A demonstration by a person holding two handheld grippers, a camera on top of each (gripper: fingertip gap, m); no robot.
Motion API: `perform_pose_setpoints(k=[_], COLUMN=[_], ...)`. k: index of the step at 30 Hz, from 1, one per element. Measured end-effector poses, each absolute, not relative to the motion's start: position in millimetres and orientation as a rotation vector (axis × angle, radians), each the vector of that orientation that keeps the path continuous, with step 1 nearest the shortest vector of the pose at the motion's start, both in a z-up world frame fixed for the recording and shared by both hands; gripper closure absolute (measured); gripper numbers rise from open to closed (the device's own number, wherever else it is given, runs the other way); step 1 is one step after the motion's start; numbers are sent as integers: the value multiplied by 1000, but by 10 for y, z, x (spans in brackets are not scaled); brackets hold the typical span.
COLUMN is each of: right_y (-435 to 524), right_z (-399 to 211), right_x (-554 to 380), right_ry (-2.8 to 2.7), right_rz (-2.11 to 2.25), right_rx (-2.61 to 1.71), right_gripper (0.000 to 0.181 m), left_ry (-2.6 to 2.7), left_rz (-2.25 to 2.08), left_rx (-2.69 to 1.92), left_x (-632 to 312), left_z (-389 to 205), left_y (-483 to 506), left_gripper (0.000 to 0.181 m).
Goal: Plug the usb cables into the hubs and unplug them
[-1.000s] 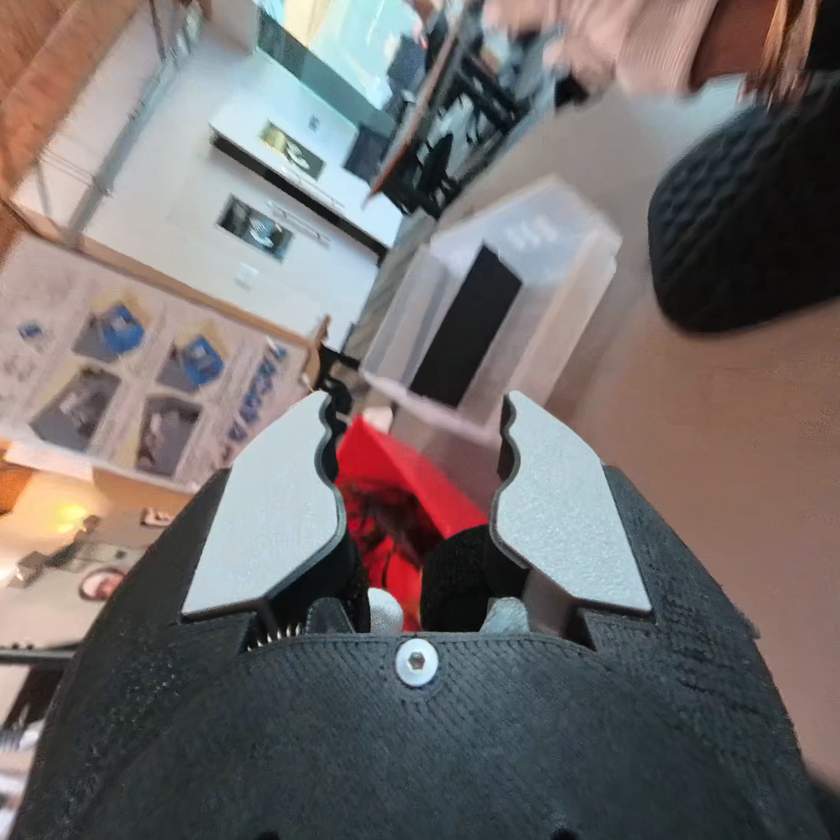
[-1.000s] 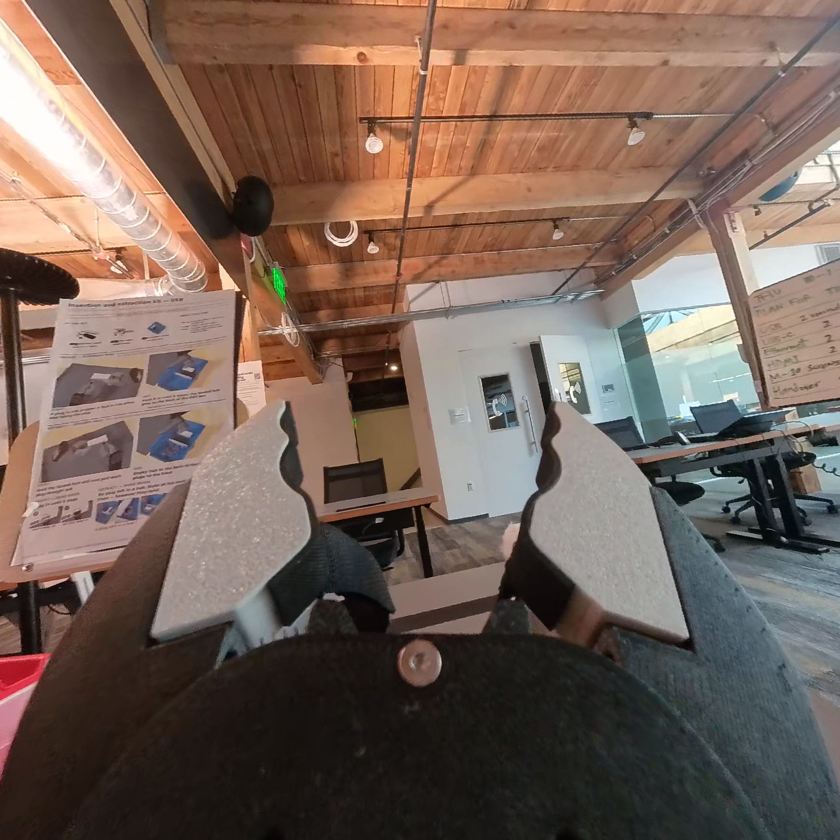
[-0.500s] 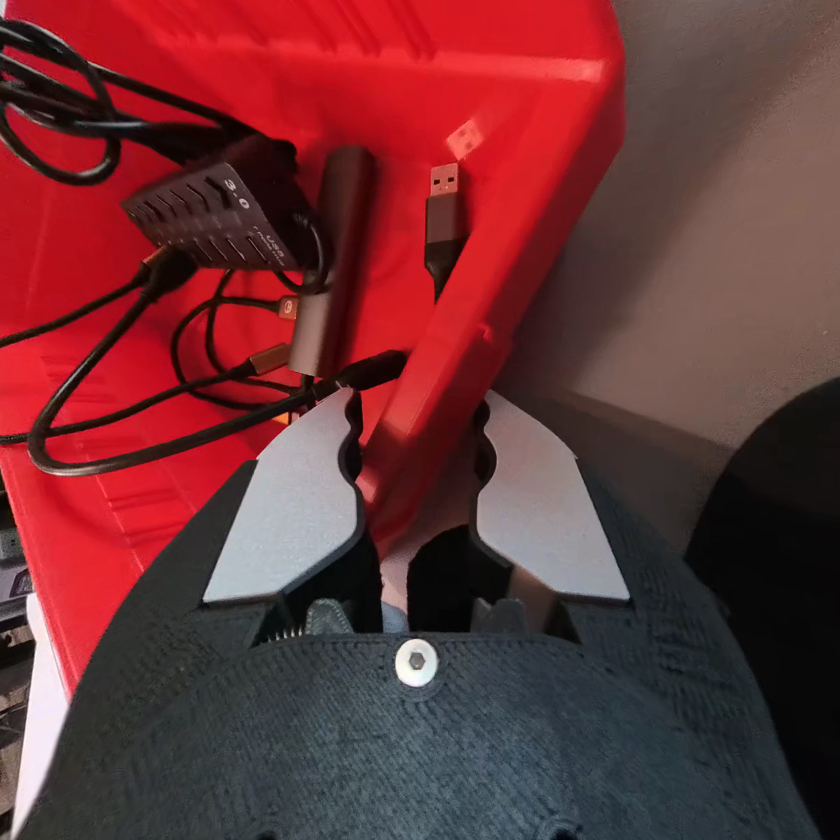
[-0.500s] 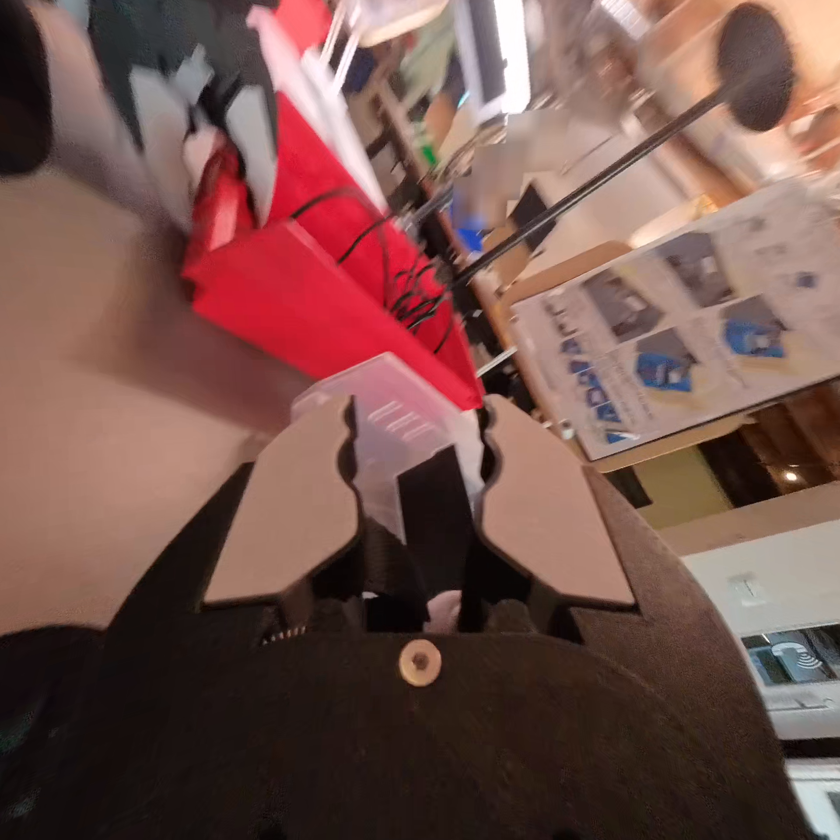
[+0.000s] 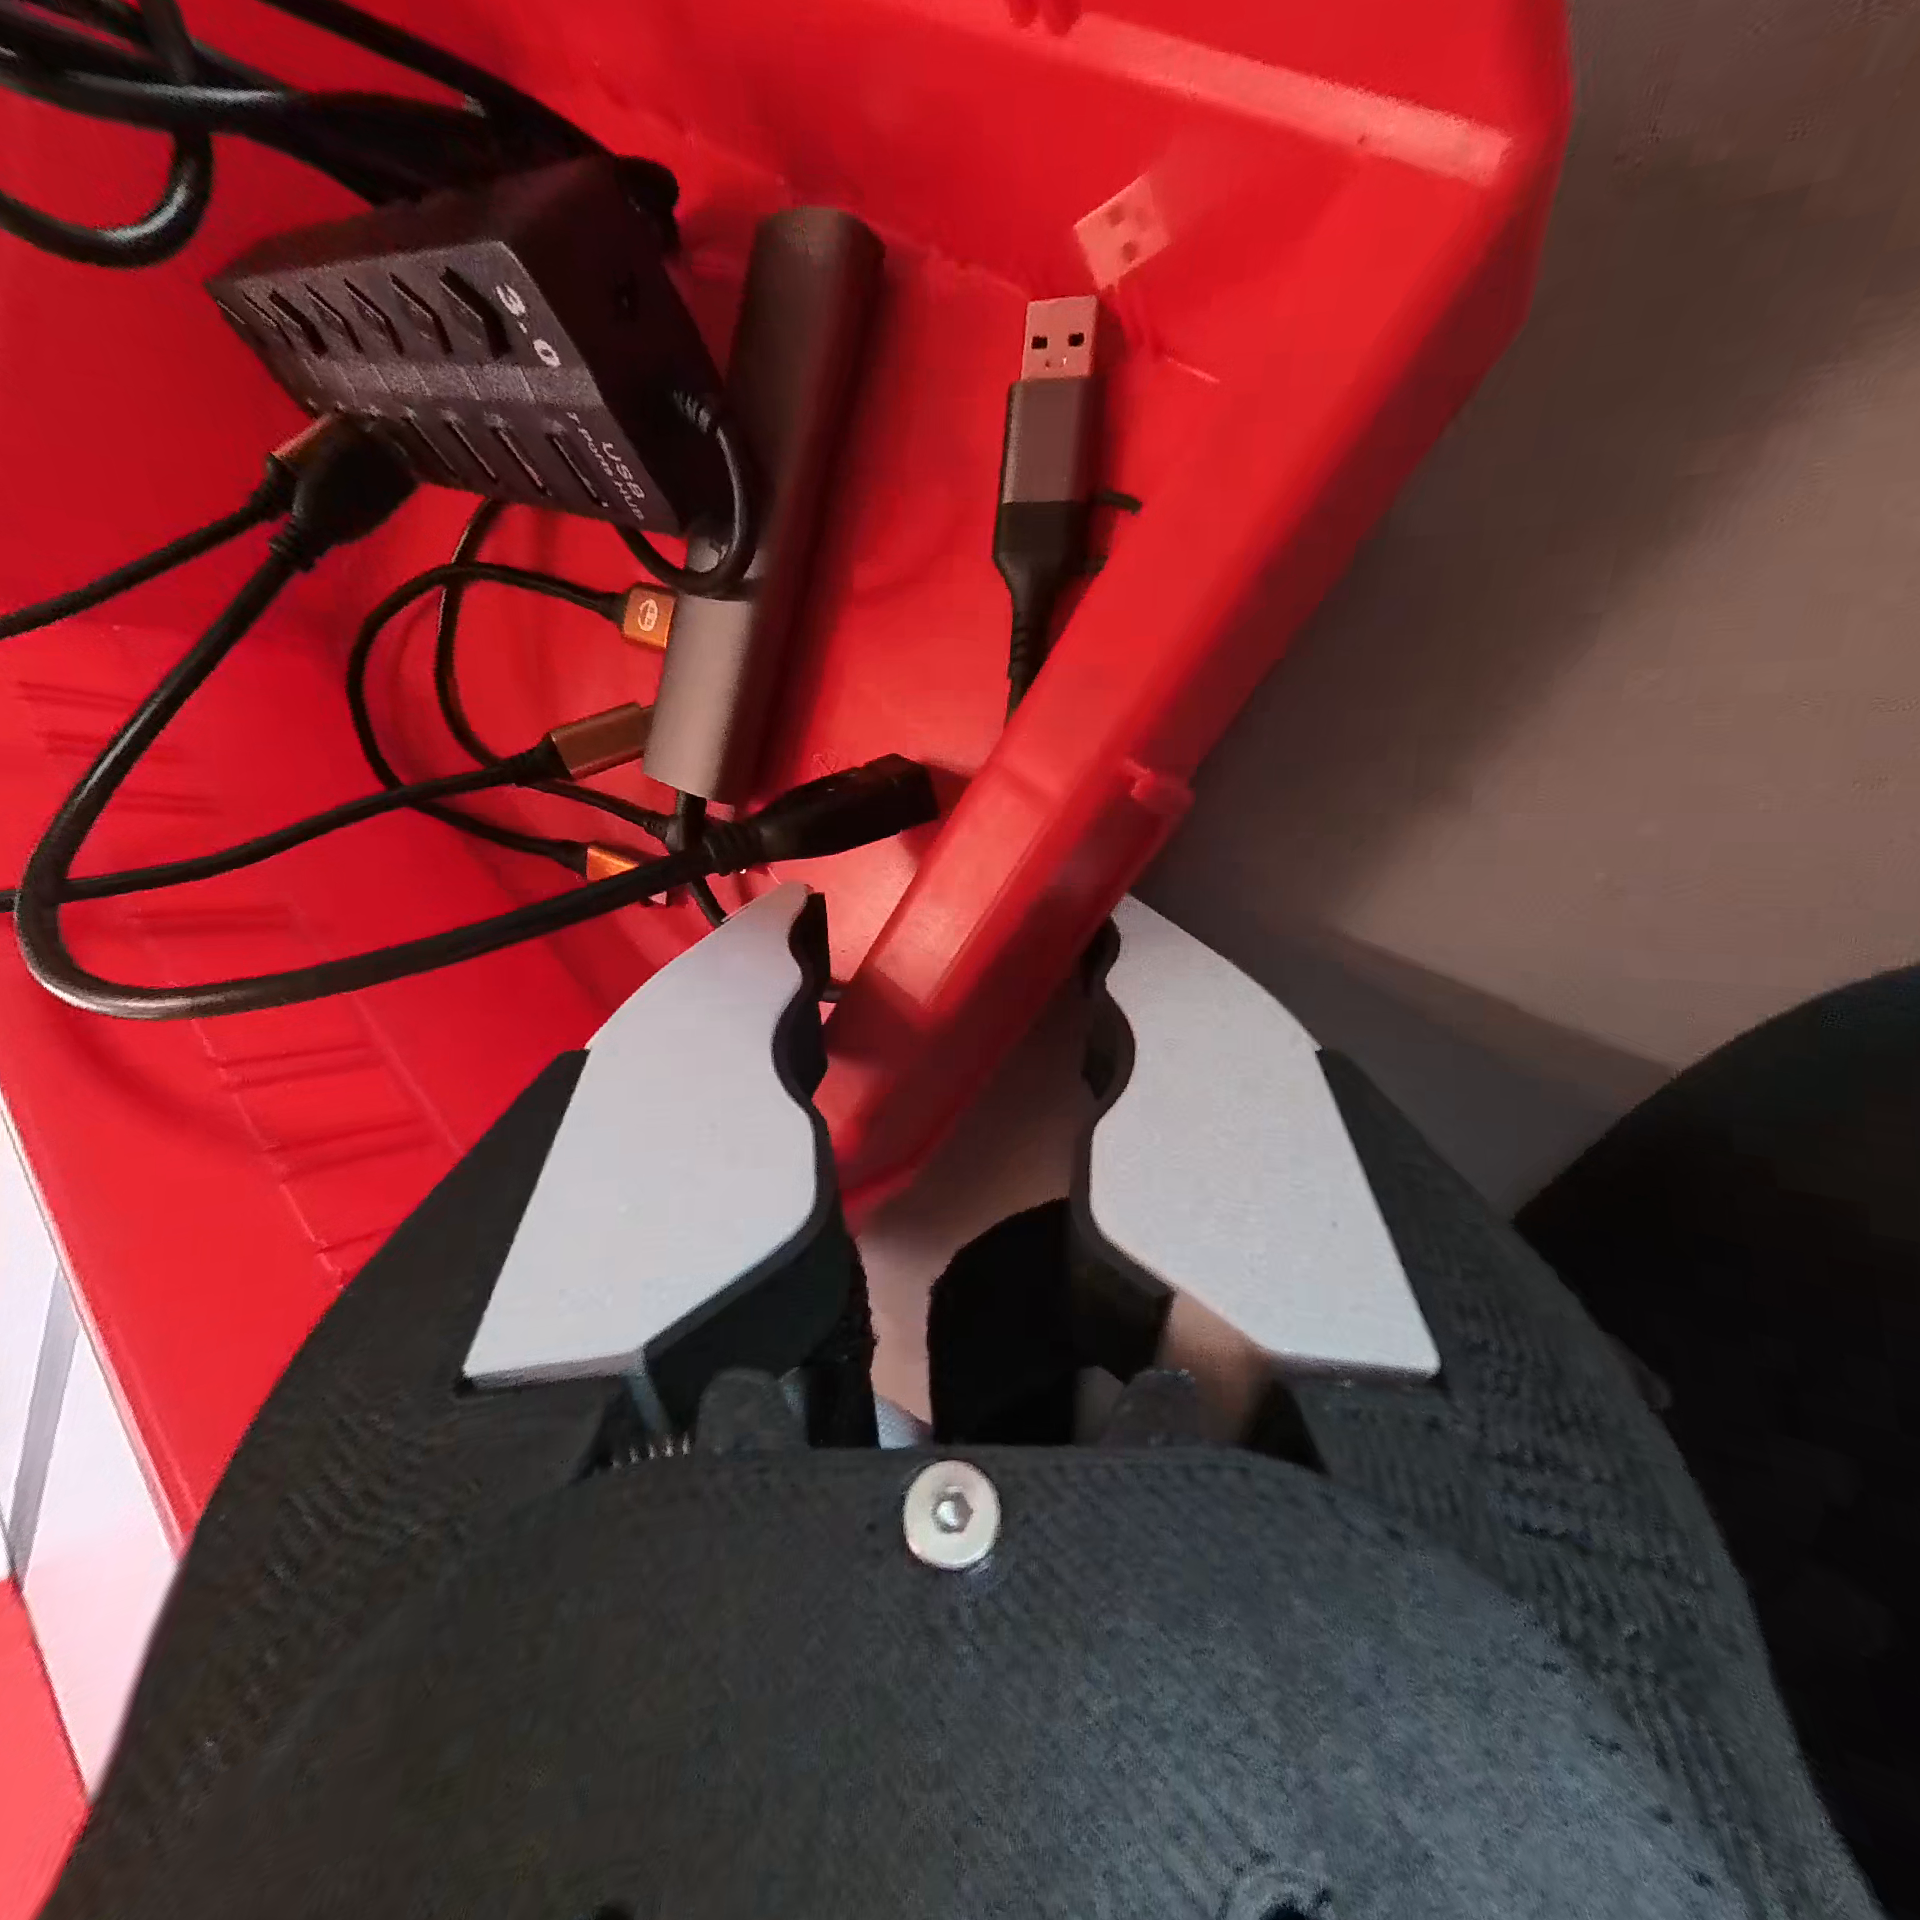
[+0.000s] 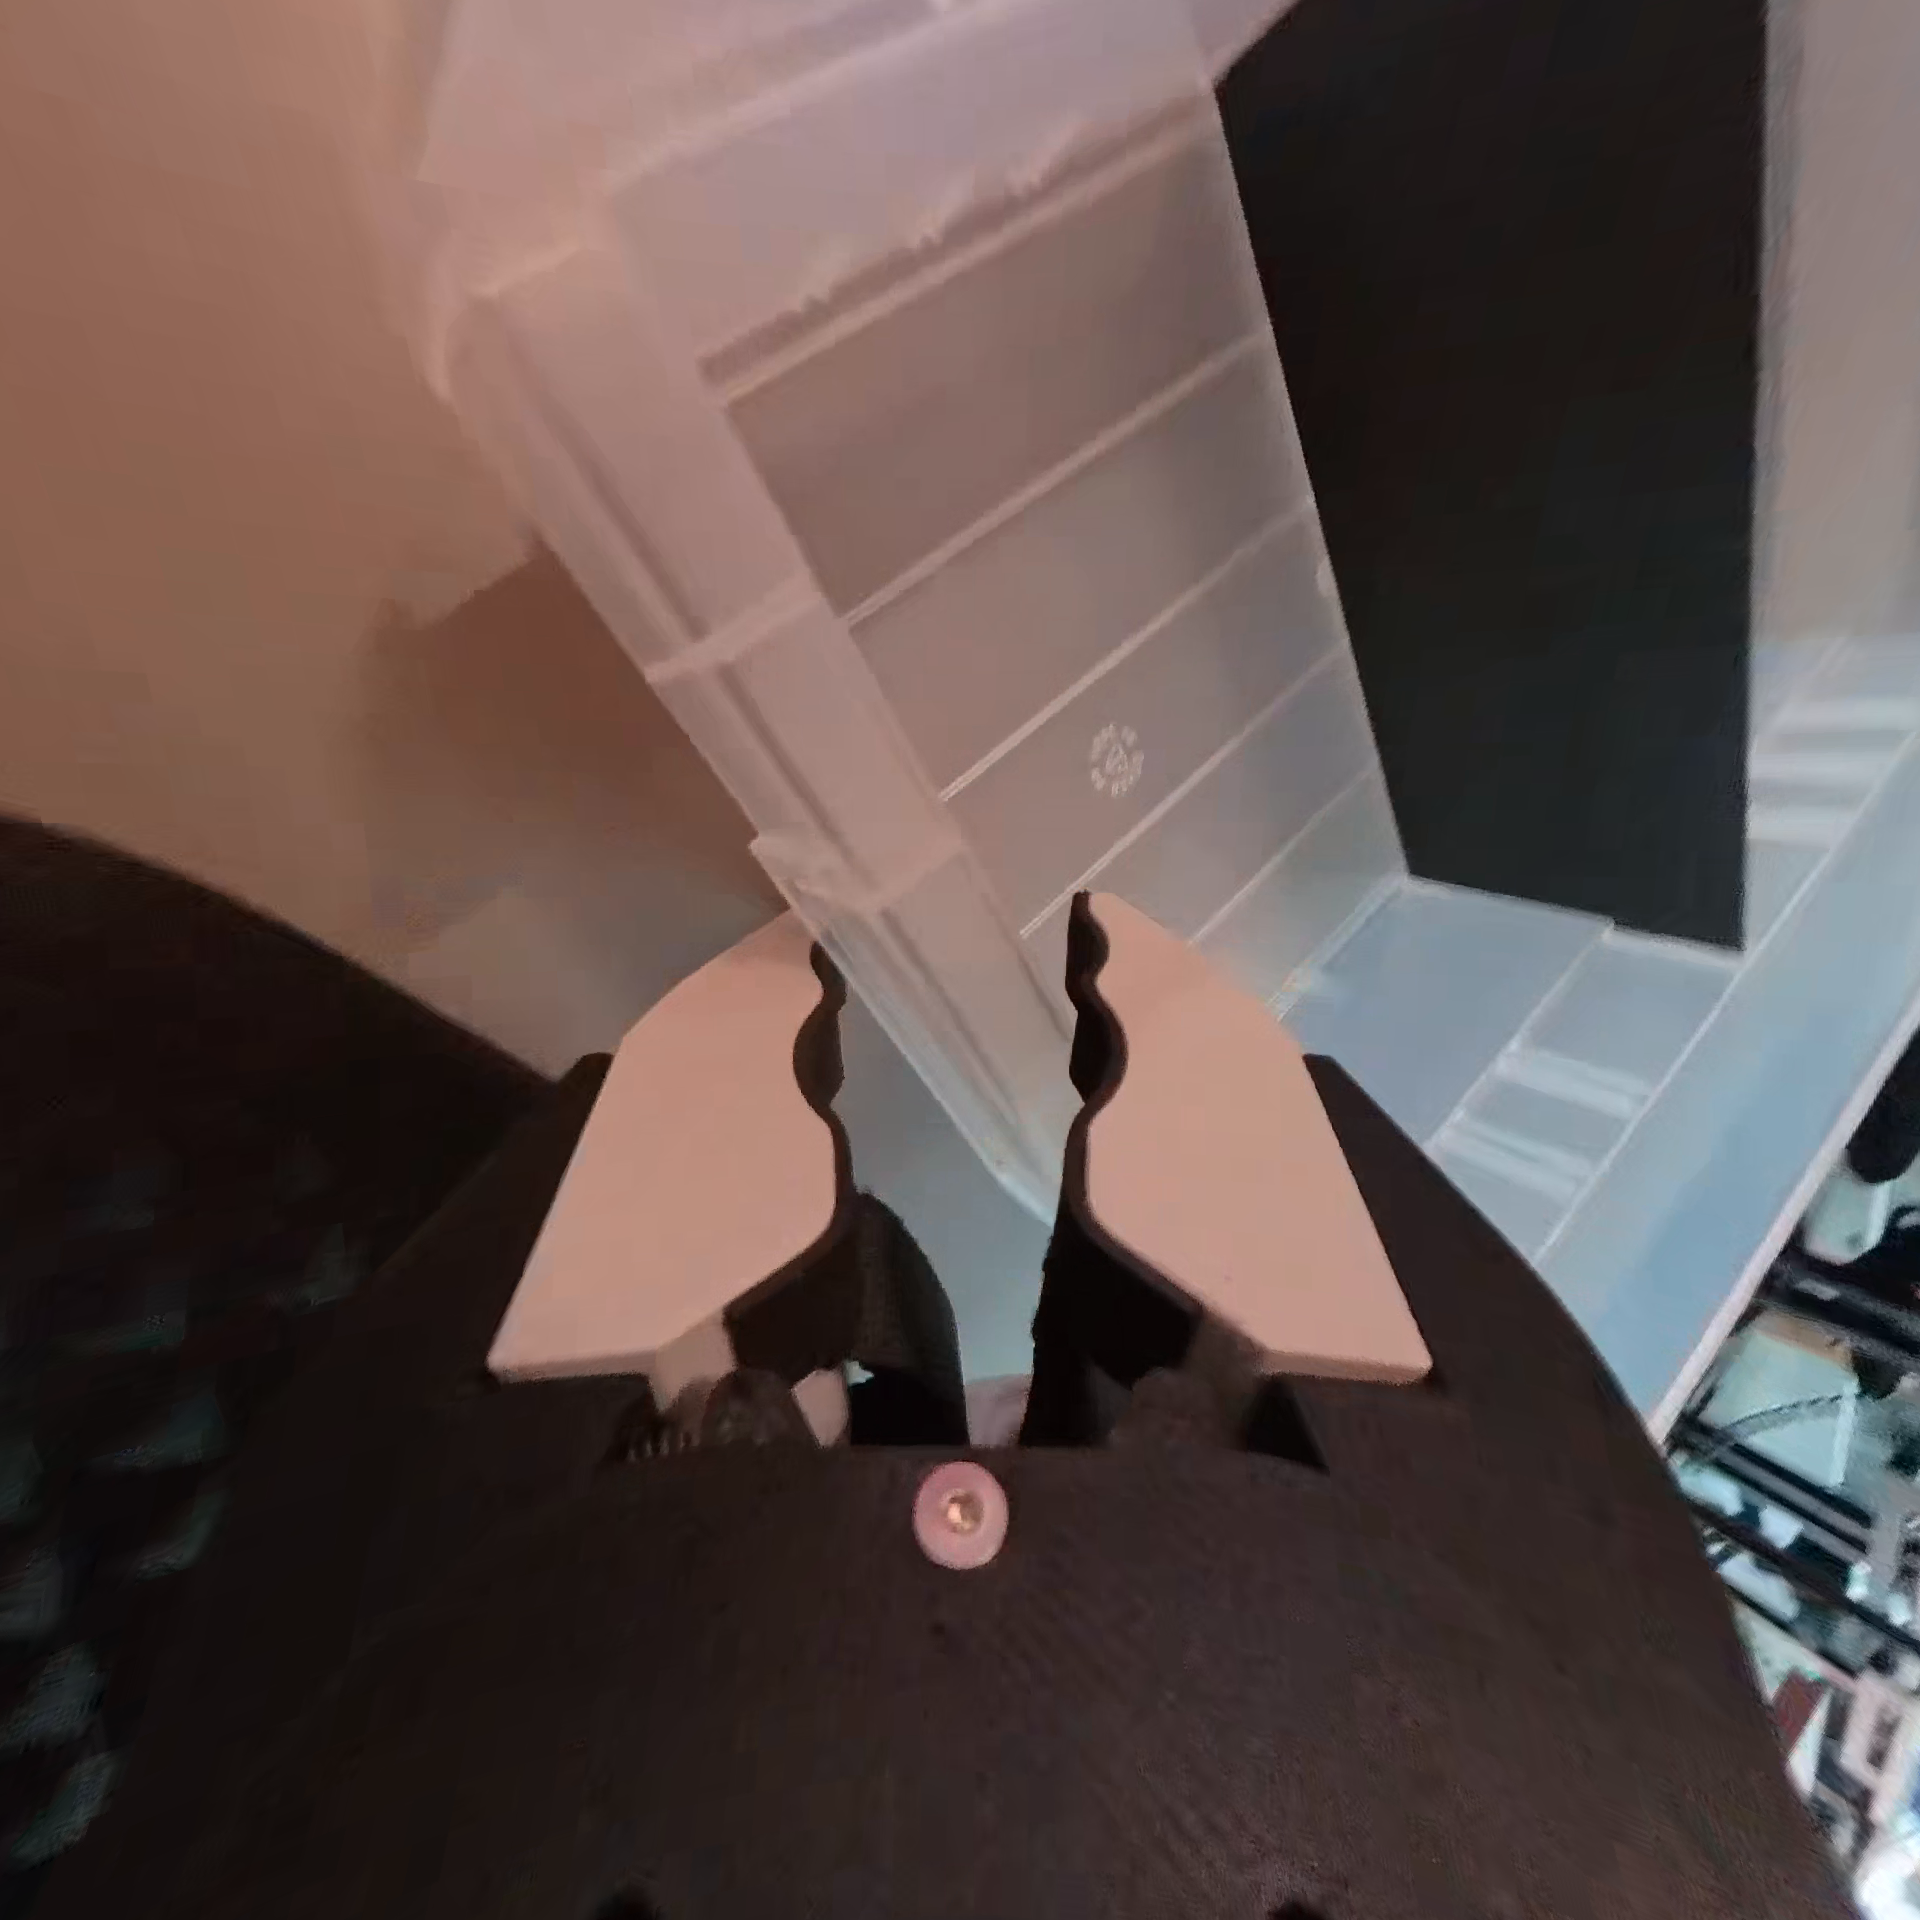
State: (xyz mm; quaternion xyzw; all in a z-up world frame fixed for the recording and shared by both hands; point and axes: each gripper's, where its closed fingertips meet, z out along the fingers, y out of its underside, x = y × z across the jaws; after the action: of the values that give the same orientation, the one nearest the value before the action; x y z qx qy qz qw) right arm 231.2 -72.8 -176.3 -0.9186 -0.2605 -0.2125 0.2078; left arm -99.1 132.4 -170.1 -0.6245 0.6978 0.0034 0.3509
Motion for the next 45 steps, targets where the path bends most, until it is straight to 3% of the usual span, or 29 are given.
perform_pose_setpoints(k=[10,20,23,29,32,35,45], right_y=[-1770,-2316,-2187,-2436,-2802,-3219,-3816], right_z=[-1779,-1693,-1221,409,980,1378,1828], right_x=[3169,3173,2923,2533,2626,2644,2540], right_ry=[-577,-332,-344,-350,-216,-154,-56], right_rz=[-584,-292,-125,-105,-181,-299,-588], right_rx=[-2652,-2558,-2222,-1313,-1017,-757,-440], right_gripper=[138,129,125,82,55,39,36], left_ry=[1676,1654,1617,1240,956,798,572], left_rz=[63,54,-133,-660,-824,-867,-639], left_rx=[-1699,-1657,-1663,-1199,-888,-776,-562], left_x=[-1996,-2683,-2549,-2240,-2299,-2335,-2600], left_z=[-1683,-1666,-1577,-342,339,520,841], left_y=[1504,1286,1145,675,394,200,-43], left_gripper=[134,134,128,119,90,57,52])
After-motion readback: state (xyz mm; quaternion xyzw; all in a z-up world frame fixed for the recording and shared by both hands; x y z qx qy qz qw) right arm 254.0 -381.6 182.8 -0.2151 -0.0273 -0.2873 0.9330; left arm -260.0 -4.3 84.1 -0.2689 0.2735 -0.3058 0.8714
